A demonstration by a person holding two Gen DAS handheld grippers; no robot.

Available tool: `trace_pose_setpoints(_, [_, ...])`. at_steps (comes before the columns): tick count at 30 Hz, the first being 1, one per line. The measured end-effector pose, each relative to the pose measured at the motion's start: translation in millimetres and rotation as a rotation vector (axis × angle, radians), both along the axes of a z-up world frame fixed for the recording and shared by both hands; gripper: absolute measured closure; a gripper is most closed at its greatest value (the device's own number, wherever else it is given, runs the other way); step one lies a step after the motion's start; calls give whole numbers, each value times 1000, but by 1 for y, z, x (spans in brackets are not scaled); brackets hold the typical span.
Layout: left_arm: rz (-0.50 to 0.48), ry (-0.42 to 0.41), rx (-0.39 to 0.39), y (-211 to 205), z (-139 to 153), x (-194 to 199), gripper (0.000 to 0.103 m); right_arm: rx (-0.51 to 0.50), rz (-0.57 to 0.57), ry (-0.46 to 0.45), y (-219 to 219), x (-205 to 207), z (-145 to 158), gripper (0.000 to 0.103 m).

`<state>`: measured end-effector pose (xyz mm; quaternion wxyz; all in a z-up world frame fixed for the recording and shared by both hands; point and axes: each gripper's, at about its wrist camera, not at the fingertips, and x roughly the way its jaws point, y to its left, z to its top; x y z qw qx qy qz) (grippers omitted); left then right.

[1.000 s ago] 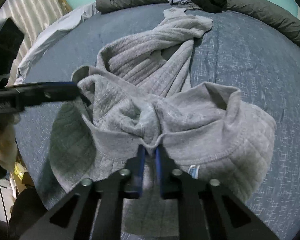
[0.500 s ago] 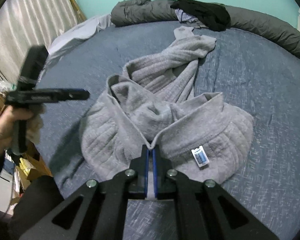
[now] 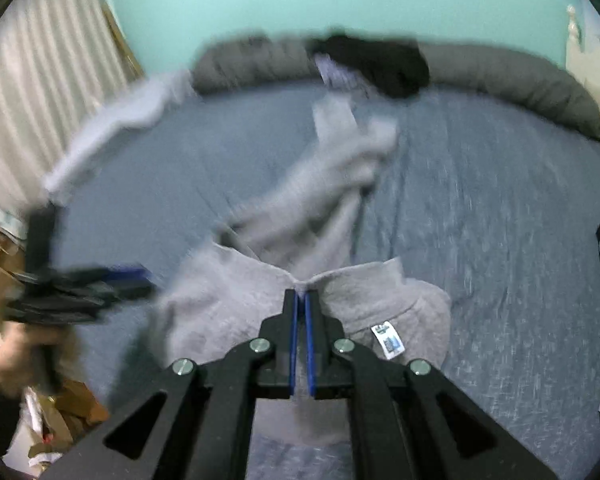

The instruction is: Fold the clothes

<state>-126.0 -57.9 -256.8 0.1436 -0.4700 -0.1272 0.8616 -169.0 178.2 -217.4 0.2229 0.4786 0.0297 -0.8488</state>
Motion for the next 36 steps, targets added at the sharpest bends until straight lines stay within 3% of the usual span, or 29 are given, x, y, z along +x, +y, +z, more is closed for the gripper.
trace_pose_setpoints(3, [-8, -1, -12, 0, -2, -3, 39, -42, -14, -144, 7, -15, -34, 98])
trace_pose_setpoints(4, [-11, -2, -18, -1, -3, -4, 37, -54, -28, -146, 13, -16, -38, 94])
trace_pose_setpoints(5, [-13, -3, -25, -2, -4, -5, 36, -71, -38, -128, 20, -14, -38, 90])
trace_pose_setpoints(9, [3, -7, -34, -11, -13, -14, 35, -199, -106, 3, 64, -12, -13, 58])
trace_pose_setpoints(11, [10, -8, -30, -14, -16, -21, 35, -225, -163, 29, 87, -18, -6, 57])
trace_pose_setpoints(14, [7, -10, -21, -14, -21, -34, 35, -154, -185, -22, 104, -38, -17, 57])
trace_pose_setpoints(17, [-4, -8, -12, -12, -25, -45, 35, -90, -148, -45, 103, -48, -34, 48])
trace_pose_setpoints(19, [-16, -6, -5, -10, -27, -49, 34, -105, -122, -57, 99, -53, -39, 40])
trace_pose_setpoints(22, [-49, -4, 15, -4, -31, -52, 33, -117, -80, -71, 89, -59, -55, 39])
trace_pose_setpoints(26, [-97, -15, 46, 4, -40, -56, 33, -28, -29, -68, 68, -50, -71, 39])
trace_pose_setpoints(27, [-109, -18, 53, 6, -43, -57, 34, -27, -24, -60, 66, -48, -72, 43])
trace_pose_setpoints(28, [-109, -6, 51, 5, -36, -54, 39, -35, -18, -51, 65, -46, -73, 60])
trace_pose_setpoints(29, [-107, 10, 47, 4, -29, -51, 45, -44, -11, -43, 65, -44, -72, 65])
trace_pose_setpoints(30, [-105, 26, 43, 3, -21, -48, 58, -36, -11, -31, 64, -41, -71, 72])
trace_pose_setpoints(31, [-103, 42, 39, 1, -13, -44, 69, -28, -9, -21, 63, -38, -70, 86])
trace_pose_setpoints(36, [-92, 120, 19, -4, 27, -27, 95, -37, -28, 65, 73, -24, -46, 93])
